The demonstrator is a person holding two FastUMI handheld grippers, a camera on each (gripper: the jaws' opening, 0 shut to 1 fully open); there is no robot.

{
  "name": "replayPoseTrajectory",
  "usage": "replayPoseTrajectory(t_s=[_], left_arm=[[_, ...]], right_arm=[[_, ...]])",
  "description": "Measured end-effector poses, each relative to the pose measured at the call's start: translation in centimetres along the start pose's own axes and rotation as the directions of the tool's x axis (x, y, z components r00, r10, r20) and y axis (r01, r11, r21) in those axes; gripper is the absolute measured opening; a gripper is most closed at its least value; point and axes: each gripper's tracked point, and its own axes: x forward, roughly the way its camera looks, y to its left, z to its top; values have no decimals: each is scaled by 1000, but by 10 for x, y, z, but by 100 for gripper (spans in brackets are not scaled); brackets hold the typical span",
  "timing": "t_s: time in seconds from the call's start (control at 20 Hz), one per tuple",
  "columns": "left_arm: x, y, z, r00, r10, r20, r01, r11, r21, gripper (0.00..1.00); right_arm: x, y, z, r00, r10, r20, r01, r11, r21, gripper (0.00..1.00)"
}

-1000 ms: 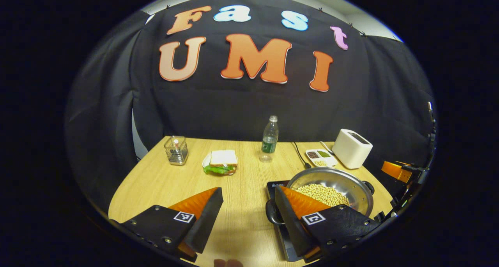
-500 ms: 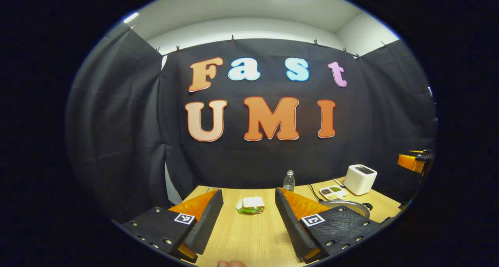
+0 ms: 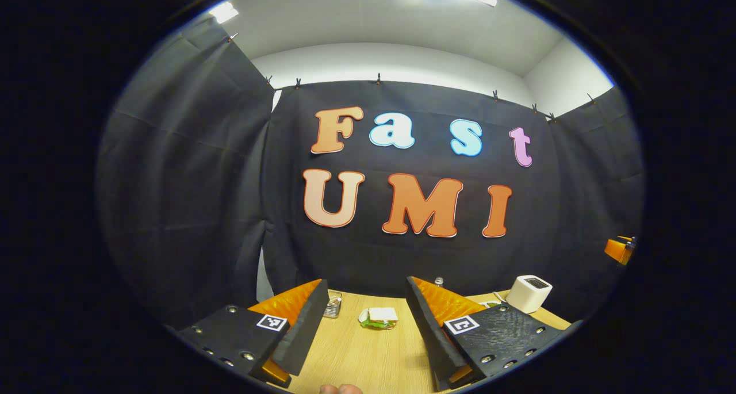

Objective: First push the handle of the pot to place it horizontally, then grasp the pot with both hands and set it on the induction cooktop.

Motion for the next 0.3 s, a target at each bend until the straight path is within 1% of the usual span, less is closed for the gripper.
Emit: replayPoseTrajectory(t_s=[0.2, 0.25, 0.3], left_arm=[[1, -3, -7, 1000, -14, -18, 14, 1000, 9, 82], [1, -6, -7, 1000, -21, -20, 21, 1000, 13, 82], [1, -9, -7, 999, -29, -20, 29, 999, 20, 84]], right_arm=[[-1, -2, -3, 1000, -3, -9, 3, 1000, -2, 94], [-2, -2, -4, 1000, -6, -11, 6, 1000, 1, 100], [0, -3, -5, 1000, -7, -12, 7, 1000, 3, 100]])
